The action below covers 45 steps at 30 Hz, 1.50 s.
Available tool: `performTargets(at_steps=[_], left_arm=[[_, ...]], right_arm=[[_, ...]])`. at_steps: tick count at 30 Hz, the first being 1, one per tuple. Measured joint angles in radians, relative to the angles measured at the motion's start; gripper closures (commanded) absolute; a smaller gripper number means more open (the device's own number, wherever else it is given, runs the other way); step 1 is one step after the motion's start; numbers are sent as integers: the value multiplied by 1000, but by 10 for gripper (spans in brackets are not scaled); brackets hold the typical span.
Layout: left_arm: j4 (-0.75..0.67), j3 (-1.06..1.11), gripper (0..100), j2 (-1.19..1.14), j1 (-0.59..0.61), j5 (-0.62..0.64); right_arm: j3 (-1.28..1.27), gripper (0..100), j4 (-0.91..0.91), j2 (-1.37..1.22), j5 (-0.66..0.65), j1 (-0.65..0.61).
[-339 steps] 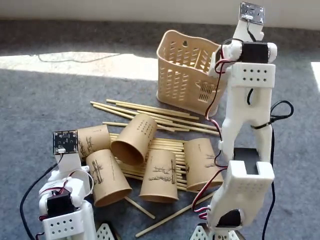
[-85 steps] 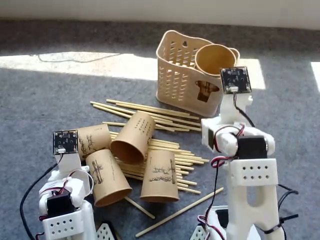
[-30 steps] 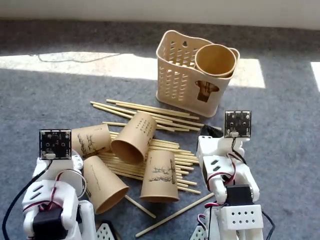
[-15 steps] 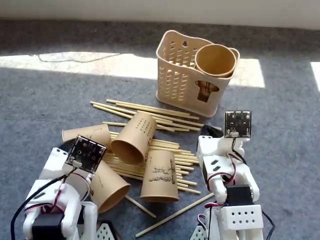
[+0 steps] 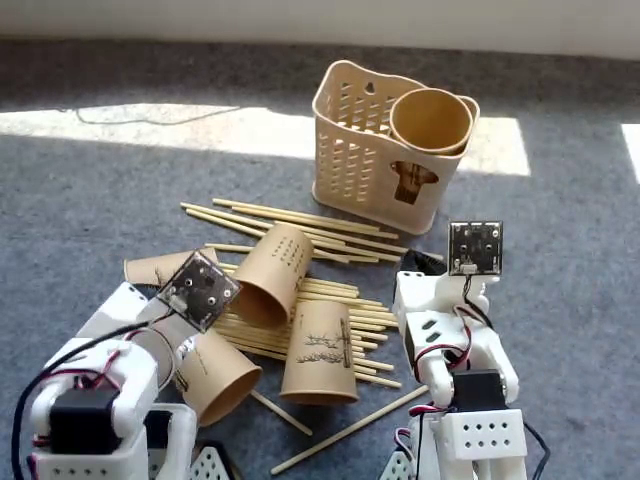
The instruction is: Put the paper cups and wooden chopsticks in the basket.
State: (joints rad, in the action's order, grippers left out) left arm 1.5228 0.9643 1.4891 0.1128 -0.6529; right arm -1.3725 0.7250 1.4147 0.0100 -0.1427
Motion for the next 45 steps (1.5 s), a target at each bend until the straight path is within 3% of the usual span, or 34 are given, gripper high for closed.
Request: performTargets(at_steps=[9, 31, 40, 45], left_arm=[[-3, -146, 787, -419, -153, -29], [-321, -155, 787, -752, -311, -21], [-390, -155, 977, -781, -359, 78], [-393, -155, 995, -781, -414, 78]], right_arm=[[0, 993, 0, 0, 0, 0], [0, 993, 0, 0, 0, 26], [0, 993, 0, 0, 0, 32], [0, 993, 0, 0, 0, 32]])
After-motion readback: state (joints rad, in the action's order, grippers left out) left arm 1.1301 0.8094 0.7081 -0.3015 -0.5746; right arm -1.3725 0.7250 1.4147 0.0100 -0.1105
